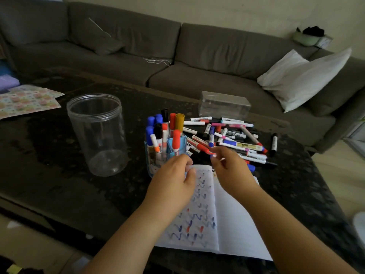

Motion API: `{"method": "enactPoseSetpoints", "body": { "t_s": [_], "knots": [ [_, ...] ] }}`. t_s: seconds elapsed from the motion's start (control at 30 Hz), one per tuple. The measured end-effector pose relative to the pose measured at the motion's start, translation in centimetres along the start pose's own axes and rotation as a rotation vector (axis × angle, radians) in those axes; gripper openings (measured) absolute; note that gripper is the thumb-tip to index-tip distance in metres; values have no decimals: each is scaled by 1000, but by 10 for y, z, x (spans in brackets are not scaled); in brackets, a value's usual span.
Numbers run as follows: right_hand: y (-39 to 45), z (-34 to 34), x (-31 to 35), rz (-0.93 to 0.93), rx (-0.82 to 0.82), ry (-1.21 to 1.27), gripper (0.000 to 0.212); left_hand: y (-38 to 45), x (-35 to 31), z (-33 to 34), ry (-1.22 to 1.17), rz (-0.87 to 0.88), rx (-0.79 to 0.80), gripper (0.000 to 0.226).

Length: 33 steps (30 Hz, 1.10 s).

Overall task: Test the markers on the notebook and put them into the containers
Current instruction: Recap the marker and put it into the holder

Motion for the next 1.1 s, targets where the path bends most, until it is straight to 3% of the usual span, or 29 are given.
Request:
{"method": "enactPoseSetpoints", "body": {
  "t_s": [0.13, 0.27, 0.47, 0.7, 0.83, 0.93, 1.0, 1.1],
  "knots": [
    [2, -6, -68, 229, -22, -177, 37, 6, -4, 17, 6, 10, 35, 14],
    [12, -13, -109, 294, 4, -335, 43, 13, -8, 36, -1, -15, 92, 16],
    [35, -8, -127, 250, 75, -496, 36, 19, -19, 59, -17, -51, 136, 20],
    [35, -19, -117, 106, 70, -485, 34, 20, -31, 78, -23, -54, 175, 20],
    [15, -60, -92, 40, -130, -247, 21, 18, -38, 81, -50, -42, 173, 20],
    [-14, -87, -79, 142, -241, 141, 10, 15, -42, 80, -165, -91, 157, 13],
    [-34, -83, -72, 232, -191, 507, 4, 14, -42, 81, -261, -152, 152, 11],
    [-62, -57, -65, 348, -48, 839, 15, 13, -41, 89, -395, -246, 191, 10]
  ]
}}
Point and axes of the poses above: each hand's wrist, its own y-axis towards the middle knuckle, its own z-axis out of the palm, x = y × z, the point moved 6 cm from there along y, towards the middle knuckle, and after that the axes turned 8 degrees about -y, right-handed, at the moved point
